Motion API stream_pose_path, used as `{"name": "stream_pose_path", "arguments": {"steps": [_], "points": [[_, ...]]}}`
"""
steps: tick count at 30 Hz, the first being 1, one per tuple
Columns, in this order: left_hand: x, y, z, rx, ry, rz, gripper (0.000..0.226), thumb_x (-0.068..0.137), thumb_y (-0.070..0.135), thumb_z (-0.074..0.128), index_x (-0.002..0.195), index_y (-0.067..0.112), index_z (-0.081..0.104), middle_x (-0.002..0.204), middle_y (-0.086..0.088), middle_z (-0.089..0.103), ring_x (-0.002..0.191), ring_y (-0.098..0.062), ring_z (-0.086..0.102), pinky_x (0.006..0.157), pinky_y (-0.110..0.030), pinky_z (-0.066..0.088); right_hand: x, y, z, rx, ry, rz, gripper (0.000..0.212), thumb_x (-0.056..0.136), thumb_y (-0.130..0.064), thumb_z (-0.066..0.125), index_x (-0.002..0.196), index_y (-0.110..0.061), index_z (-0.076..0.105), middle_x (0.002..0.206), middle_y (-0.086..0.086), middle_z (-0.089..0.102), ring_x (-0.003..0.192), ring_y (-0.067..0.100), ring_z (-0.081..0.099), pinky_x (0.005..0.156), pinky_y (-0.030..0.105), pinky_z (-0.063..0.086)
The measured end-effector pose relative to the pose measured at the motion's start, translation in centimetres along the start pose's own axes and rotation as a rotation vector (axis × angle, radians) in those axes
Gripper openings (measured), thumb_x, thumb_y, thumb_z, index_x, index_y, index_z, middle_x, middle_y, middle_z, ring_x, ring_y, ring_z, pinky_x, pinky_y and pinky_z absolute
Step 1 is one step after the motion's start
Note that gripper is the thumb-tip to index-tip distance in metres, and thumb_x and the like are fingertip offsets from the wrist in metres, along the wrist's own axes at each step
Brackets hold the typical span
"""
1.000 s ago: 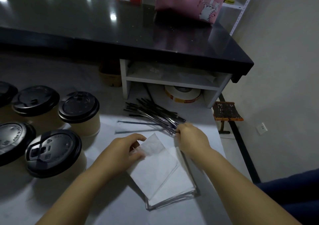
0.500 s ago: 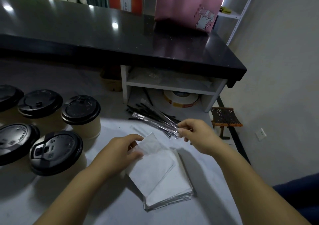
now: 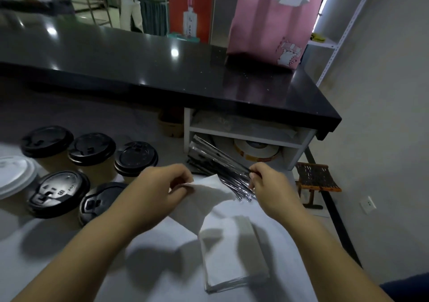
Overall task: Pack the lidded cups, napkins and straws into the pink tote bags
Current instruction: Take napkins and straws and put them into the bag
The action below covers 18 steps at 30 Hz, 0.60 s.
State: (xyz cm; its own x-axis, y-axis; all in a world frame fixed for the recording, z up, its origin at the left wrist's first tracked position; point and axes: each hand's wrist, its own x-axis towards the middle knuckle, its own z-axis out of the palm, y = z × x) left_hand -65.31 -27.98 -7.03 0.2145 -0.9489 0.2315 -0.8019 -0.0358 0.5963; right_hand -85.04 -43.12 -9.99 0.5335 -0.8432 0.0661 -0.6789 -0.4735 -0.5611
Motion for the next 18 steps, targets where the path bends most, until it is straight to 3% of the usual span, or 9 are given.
{"name": "stream_pose_path", "arguments": {"steps": [5,10,14,18], "points": [[-1.1,0.1,-6.3,0.066,0.122,0.087,0.011,0.077,0.018,0.065,0.08,0.029,0.064,0.071,0.019,0.061,0.073,0.003,0.057,0.057,-0.013,0.042,-0.2,-5.5,-0.1,0.083,0.152,-0.215,0.019,0.093,-0.012,0.054,0.103,-0.015,0.069,0.091,0.0,0.065,0.082,0.016,0.056,0.071,0.026,0.043],[-4.3,-2.2,-12.6,0.098,0.25,0.104,0.017,0.076,0.011,0.067,0.08,0.027,0.064,0.07,0.018,0.063,0.074,0.002,0.058,0.06,-0.008,0.041,-1.2,-12.8,0.7,0.12,0.259,-0.364,0.022,0.089,-0.008,0.061,0.109,-0.011,0.07,0.093,0.004,0.068,0.086,0.017,0.061,0.078,0.025,0.046],[-8.3,-5.5,-18.1,0.157,0.292,0.097,0.02,0.075,0.01,0.069,0.08,0.028,0.064,0.073,0.017,0.063,0.076,0.002,0.059,0.057,-0.011,0.042,-2.6,-19.1,2.9,0.153,0.255,-0.413,0.024,0.085,-0.008,0.066,0.109,-0.012,0.071,0.092,0.001,0.066,0.084,0.016,0.06,0.078,0.025,0.048],[-12.9,-9.4,-23.6,0.221,0.299,0.098,0.021,0.076,0.012,0.068,0.083,0.03,0.062,0.075,0.02,0.06,0.067,-0.001,0.058,0.055,-0.014,0.039,-4.0,-25.3,6.3,0.22,0.238,-0.374,0.023,0.081,-0.005,0.07,0.102,-0.014,0.073,0.095,-0.002,0.068,0.089,0.012,0.063,0.084,0.024,0.05]]}}
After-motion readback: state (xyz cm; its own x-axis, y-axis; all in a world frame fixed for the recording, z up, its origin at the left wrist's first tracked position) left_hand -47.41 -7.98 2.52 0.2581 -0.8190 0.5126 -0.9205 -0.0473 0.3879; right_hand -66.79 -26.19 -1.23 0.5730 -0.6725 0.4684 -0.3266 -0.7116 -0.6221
